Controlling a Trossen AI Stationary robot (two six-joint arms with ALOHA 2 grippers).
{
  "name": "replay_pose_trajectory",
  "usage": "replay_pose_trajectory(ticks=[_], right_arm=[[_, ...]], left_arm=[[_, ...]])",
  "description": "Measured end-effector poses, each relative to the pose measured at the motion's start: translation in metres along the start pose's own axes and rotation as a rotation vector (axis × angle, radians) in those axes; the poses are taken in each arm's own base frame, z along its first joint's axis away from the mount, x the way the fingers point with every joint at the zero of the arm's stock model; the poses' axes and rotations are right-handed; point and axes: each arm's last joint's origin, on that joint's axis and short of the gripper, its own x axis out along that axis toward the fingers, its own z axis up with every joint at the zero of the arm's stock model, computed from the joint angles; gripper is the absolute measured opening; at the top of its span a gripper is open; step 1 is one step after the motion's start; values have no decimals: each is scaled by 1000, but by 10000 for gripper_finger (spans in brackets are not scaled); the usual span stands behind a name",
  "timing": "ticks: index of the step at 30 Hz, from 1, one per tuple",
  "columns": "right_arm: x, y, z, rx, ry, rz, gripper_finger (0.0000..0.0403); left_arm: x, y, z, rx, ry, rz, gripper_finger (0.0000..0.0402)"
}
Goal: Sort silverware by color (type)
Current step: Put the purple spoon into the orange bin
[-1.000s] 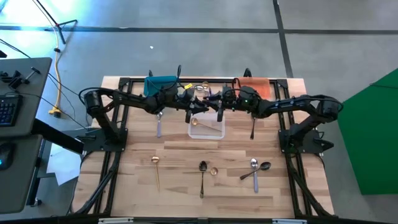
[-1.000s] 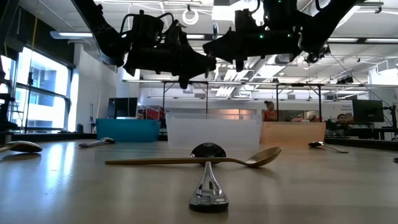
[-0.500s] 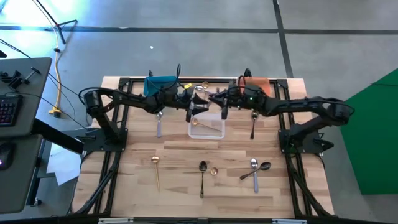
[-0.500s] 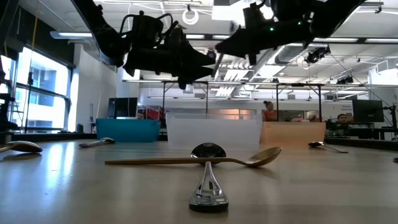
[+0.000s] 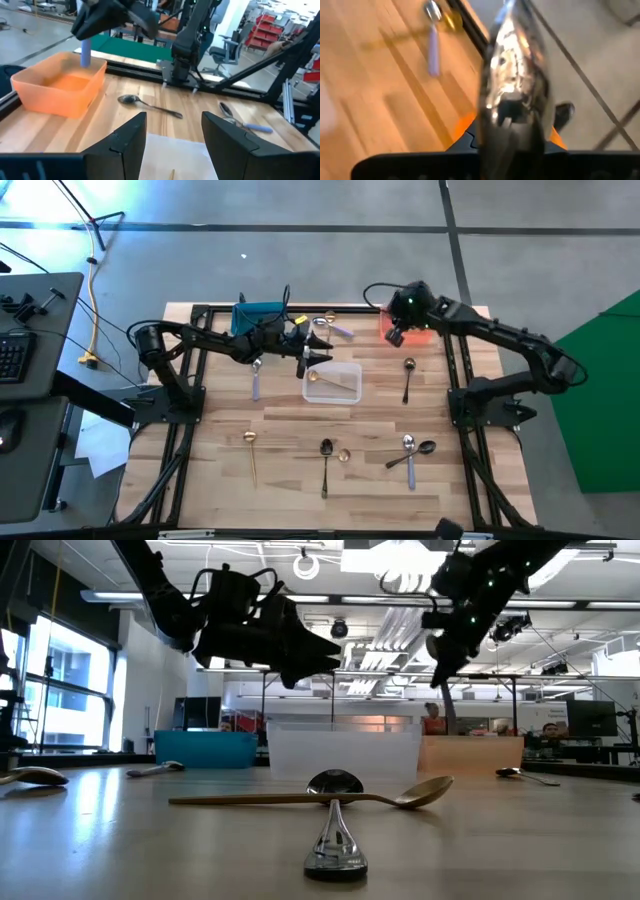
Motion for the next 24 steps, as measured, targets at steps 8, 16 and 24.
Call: replay_pose_trajectory(ticks=[8, 16, 24], right_arm=[[45, -39, -31, -73, 266, -29, 20], [77, -50, -50, -136, 419, -16, 20], [95, -51, -57, -155, 457, -8, 31]], left_arm=[[0, 0, 1, 15, -4, 1, 179], [0, 0, 1, 23, -4, 2, 179], [0, 0, 0, 23, -2, -9, 179]])
